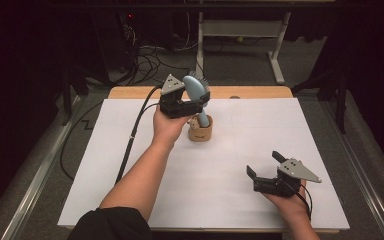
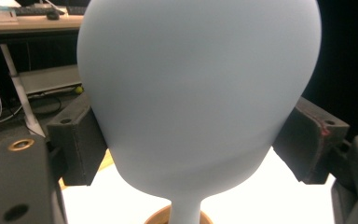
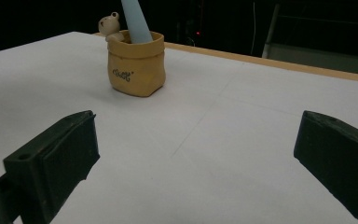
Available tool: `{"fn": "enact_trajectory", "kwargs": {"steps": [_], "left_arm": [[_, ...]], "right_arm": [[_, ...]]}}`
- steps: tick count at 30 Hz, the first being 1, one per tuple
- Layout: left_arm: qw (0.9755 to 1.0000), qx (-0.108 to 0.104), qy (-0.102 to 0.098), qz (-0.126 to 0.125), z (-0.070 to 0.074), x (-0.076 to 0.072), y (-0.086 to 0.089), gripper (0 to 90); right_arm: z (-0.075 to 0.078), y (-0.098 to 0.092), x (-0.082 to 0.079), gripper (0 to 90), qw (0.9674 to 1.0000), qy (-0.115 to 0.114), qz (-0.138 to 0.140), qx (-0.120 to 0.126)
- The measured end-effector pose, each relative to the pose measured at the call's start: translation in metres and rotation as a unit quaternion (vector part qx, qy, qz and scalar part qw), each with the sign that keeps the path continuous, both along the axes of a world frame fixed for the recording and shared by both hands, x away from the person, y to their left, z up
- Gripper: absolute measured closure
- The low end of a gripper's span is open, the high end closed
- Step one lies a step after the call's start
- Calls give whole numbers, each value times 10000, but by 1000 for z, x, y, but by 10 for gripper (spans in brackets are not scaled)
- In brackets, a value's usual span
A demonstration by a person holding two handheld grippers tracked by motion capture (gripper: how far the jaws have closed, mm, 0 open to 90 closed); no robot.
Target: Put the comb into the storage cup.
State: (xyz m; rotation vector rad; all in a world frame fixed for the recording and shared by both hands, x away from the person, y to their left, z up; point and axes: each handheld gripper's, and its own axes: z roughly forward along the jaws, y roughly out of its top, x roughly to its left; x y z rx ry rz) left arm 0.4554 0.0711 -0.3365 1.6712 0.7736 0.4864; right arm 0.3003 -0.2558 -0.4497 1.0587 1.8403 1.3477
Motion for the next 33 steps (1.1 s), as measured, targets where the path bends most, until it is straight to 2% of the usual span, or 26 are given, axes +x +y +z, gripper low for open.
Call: {"fn": "enact_trajectory", "kwargs": {"steps": [11,33], "left_arm": [[9998,-13,191,14,-13,6,0,200],[9995,-60,309,20,-29,12,-7,199]], "right_arm": [[0,0,1,5,10000,13,-7,12],[-1,-2,1,5,10000,28,-25,33]]}}
